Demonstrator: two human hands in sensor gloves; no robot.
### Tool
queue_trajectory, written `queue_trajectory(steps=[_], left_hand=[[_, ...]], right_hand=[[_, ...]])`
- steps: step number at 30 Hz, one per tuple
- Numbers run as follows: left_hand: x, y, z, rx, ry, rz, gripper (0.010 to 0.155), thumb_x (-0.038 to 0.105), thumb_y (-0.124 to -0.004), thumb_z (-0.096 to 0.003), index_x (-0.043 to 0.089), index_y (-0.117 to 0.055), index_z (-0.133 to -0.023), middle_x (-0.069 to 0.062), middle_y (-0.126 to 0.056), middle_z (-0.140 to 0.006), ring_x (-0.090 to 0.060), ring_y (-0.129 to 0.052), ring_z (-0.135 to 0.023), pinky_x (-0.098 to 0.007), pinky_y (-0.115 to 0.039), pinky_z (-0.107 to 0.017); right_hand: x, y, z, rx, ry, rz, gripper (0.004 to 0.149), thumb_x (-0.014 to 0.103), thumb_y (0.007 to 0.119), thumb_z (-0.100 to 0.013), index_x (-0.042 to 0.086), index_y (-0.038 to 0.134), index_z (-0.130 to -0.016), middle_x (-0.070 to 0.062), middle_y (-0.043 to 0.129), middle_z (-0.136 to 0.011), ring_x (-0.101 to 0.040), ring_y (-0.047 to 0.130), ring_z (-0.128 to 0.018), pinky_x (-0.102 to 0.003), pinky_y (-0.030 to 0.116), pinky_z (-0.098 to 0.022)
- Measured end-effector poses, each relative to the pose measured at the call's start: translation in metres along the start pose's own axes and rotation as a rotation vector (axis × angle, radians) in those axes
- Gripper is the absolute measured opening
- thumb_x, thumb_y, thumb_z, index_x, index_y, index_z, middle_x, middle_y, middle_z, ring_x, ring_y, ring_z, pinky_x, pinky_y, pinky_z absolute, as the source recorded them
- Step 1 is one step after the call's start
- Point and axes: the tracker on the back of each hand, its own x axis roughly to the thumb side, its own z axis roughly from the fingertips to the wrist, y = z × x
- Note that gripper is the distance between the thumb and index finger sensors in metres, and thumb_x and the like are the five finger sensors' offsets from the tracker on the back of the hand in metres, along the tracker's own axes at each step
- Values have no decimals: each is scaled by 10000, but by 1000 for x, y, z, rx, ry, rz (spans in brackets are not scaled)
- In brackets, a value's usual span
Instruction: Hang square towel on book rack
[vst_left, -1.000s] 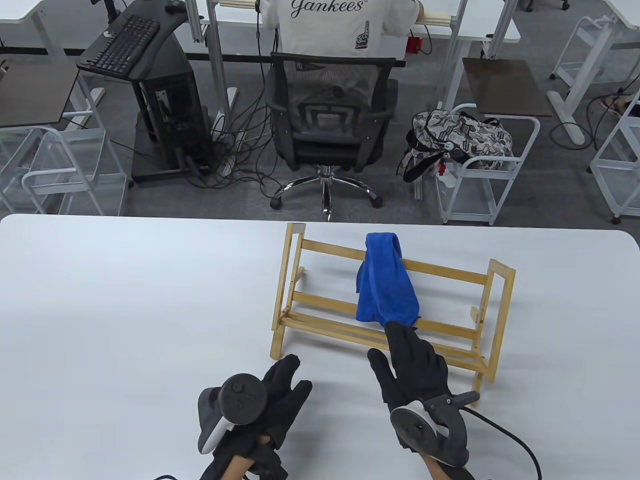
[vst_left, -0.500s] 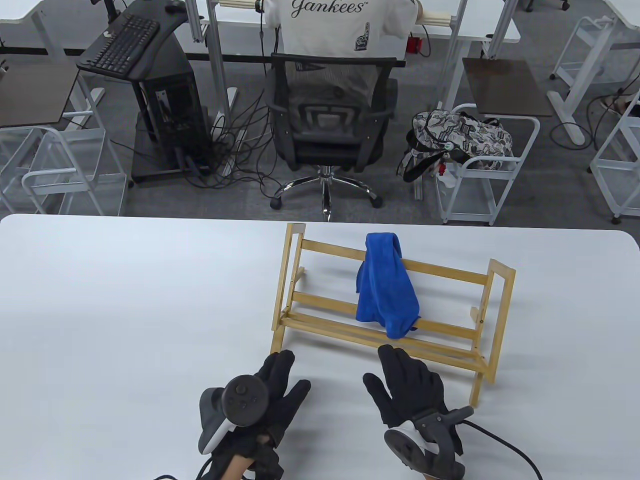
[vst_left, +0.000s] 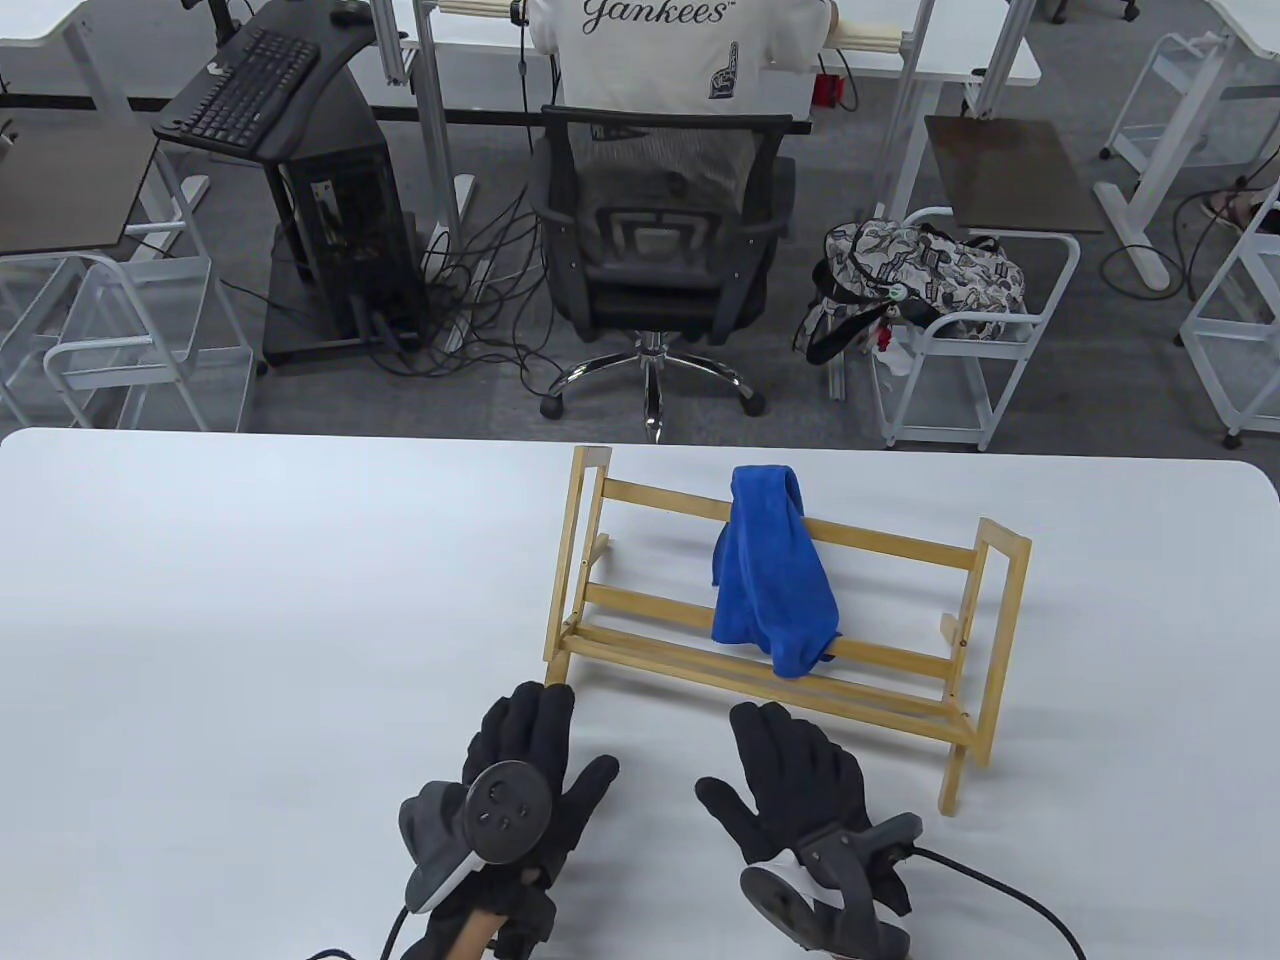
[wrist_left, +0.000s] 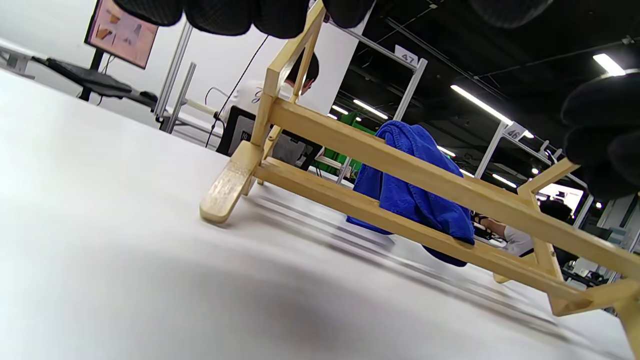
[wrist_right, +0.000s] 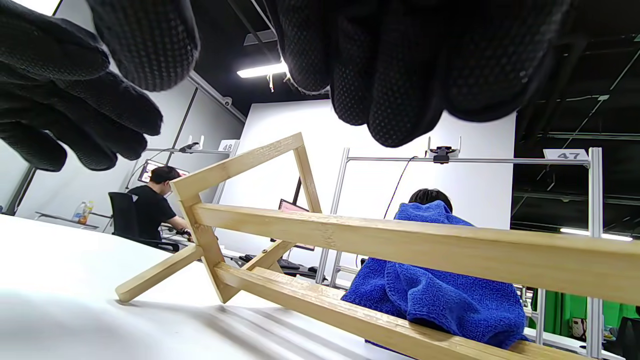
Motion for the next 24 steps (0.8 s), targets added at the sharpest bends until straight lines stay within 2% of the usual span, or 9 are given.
queue_trajectory(steps=[9, 16, 24], left_hand=[[17, -2, 5, 44, -74, -208, 803, 706, -563, -542, 242, -337, -1158, -142, -351, -1234, -442, -342, -1103, -651, -386, -738], [25, -5, 6, 25, -104, -317, 811, 720, -560, -537, 259, -326, -1162, -122, -314, -1245, -417, -269, -1119, -663, -326, -735], [27, -6, 6, 0, -105, -331, 809, 719, -563, -535, 264, -331, -1162, -126, -319, -1246, -423, -269, -1118, -667, -322, -734]], right_hand=[[4, 10, -1, 97, -15, 22, 788, 547, 710, -604, -22, 527, -1118, -328, 643, -1070, -532, 752, -889, -693, 690, -592], [4, 22, -3, 269, 2, 5, 851, 563, 629, -633, -64, 394, -1157, -410, 438, -1137, -656, 500, -974, -762, 519, -638], [6, 24, -3, 285, -21, 3, 846, 559, 624, -635, -67, 394, -1156, -411, 425, -1140, -655, 482, -979, -767, 504, -637]])
